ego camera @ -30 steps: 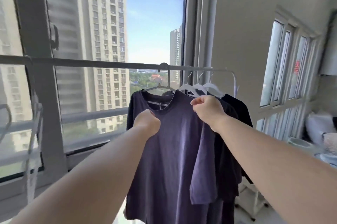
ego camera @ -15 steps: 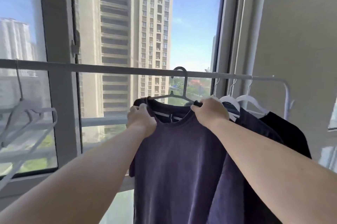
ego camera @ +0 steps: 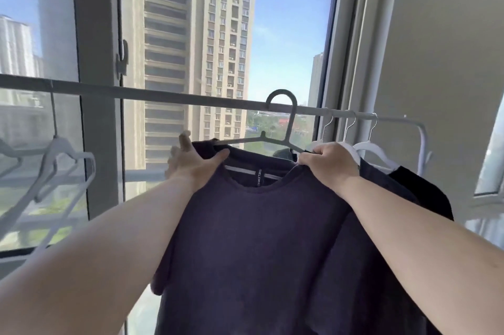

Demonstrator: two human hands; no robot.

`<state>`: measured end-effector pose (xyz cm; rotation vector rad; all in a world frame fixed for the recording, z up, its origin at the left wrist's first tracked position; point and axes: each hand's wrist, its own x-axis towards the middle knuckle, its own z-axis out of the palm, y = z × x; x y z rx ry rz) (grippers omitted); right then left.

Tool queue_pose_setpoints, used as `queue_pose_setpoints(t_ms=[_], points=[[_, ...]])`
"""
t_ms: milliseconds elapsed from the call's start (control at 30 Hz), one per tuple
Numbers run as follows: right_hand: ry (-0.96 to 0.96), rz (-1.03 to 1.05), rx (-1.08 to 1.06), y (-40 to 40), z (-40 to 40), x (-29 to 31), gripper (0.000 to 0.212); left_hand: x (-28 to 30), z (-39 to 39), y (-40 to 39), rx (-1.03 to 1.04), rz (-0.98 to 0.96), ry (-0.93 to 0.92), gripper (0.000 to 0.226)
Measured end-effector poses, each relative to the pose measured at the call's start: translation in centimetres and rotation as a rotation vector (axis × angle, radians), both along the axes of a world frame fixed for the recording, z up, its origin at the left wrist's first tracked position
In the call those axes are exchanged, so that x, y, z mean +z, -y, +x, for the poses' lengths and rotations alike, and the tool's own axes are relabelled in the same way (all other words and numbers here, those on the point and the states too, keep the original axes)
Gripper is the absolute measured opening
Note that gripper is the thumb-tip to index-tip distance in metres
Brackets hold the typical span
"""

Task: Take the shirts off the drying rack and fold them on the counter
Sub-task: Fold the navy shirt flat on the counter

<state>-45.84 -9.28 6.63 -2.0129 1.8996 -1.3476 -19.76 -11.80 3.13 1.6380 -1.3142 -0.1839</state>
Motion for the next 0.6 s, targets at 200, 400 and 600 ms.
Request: queue_pose_setpoints(t_ms=[200,400,600], points=[[-0.104,0.247,0.189,-3.8,-0.5,-4.3,0.023,-5.1,-1.5,-6.0,0.034,0.149,-0.048,0.061],[0.158,0.434,0.375,-8.7,-0.8,-11.1,0.026,-10.1,-4.1,-13.7,0.11,0.307,-0.013,0.048],[0.372,0.536,0.454,-13.0,-1.1,-15.3,0.029,-12.9,-3.8,-20.2,0.011,0.451,0.274,0.035]])
